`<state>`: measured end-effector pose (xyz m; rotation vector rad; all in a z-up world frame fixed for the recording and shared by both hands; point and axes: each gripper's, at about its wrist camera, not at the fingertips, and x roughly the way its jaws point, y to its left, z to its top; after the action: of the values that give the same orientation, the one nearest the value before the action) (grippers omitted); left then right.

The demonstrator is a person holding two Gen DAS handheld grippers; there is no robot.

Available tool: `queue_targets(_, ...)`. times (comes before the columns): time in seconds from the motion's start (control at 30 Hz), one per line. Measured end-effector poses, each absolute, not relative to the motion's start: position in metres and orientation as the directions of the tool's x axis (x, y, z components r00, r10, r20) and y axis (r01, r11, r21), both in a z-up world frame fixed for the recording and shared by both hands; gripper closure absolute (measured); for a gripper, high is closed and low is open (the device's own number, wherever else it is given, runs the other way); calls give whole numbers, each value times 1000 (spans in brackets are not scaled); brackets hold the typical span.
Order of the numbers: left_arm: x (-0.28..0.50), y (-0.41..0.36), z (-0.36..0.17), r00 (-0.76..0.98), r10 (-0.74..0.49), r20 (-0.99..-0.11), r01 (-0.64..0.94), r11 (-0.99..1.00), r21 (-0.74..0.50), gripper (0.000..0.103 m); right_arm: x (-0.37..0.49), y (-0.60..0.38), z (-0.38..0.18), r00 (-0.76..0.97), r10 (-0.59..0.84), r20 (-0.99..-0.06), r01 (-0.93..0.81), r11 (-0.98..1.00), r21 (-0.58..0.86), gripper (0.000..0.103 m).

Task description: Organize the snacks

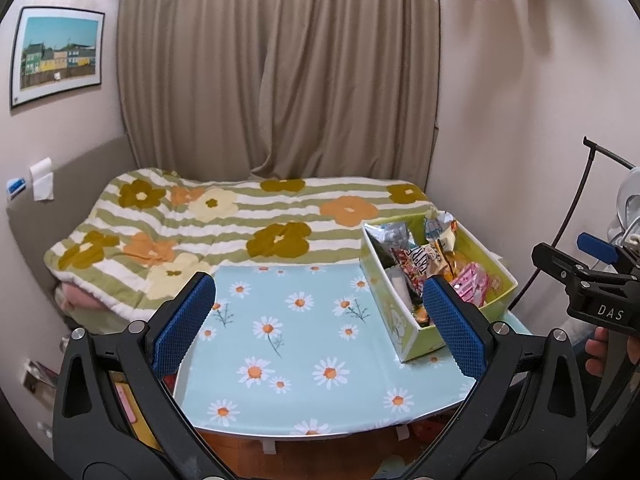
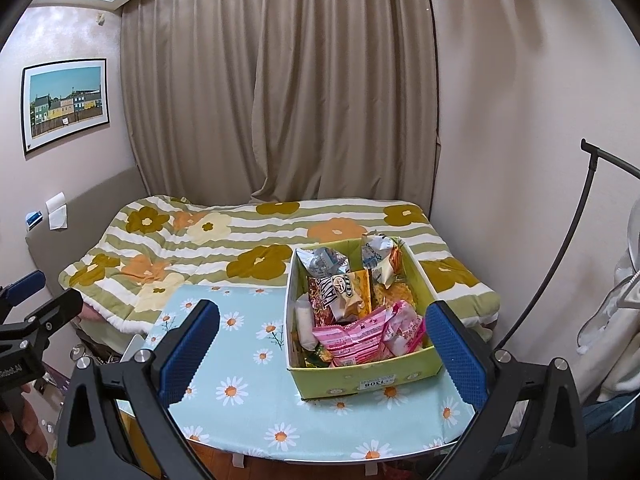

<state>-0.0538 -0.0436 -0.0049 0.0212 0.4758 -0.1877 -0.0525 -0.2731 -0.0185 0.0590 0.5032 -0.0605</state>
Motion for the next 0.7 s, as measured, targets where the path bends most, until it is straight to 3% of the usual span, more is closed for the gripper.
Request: queue_targets(0.7, -48, -40, -13, 885, -109, -452, 136, 990, 28, 0, -52, -271, -18, 873, -46, -486, 75, 996, 39, 1)
